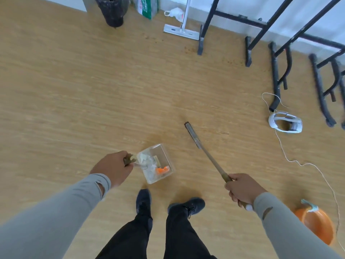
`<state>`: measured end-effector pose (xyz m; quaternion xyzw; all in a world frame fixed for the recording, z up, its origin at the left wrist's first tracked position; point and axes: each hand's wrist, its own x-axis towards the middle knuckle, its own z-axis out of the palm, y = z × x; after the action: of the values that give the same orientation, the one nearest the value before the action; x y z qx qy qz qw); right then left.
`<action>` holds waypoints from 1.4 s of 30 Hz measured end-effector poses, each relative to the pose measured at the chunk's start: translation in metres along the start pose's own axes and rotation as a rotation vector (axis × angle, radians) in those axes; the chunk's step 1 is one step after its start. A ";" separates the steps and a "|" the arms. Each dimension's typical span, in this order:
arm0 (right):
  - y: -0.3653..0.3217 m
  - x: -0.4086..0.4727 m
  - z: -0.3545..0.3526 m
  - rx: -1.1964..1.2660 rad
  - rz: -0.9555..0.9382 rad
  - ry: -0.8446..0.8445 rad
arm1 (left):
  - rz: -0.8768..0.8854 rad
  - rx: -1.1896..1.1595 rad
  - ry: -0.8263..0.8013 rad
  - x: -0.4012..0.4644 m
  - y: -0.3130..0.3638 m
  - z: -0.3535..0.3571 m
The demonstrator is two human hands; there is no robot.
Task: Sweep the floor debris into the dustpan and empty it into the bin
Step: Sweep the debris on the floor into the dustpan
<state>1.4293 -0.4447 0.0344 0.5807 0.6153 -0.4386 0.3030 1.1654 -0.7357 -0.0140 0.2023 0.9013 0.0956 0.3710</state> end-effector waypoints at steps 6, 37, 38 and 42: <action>-0.039 0.033 0.088 -0.442 -0.018 -0.124 | -0.114 -0.073 0.039 -0.005 -0.037 -0.002; -0.169 0.015 0.136 -0.841 -0.156 -0.238 | -0.379 -0.315 0.223 0.022 -0.099 -0.039; -0.166 0.006 0.114 -0.749 -0.142 -0.277 | -0.381 -0.308 0.221 0.022 -0.100 -0.041; -0.155 -0.030 0.029 -0.362 -0.081 -0.320 | -0.386 -0.329 0.212 0.022 -0.100 -0.045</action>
<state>1.2774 -0.4745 0.0777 0.4151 0.6507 -0.4194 0.4780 1.0905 -0.8172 -0.0281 -0.0475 0.9293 0.1887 0.3139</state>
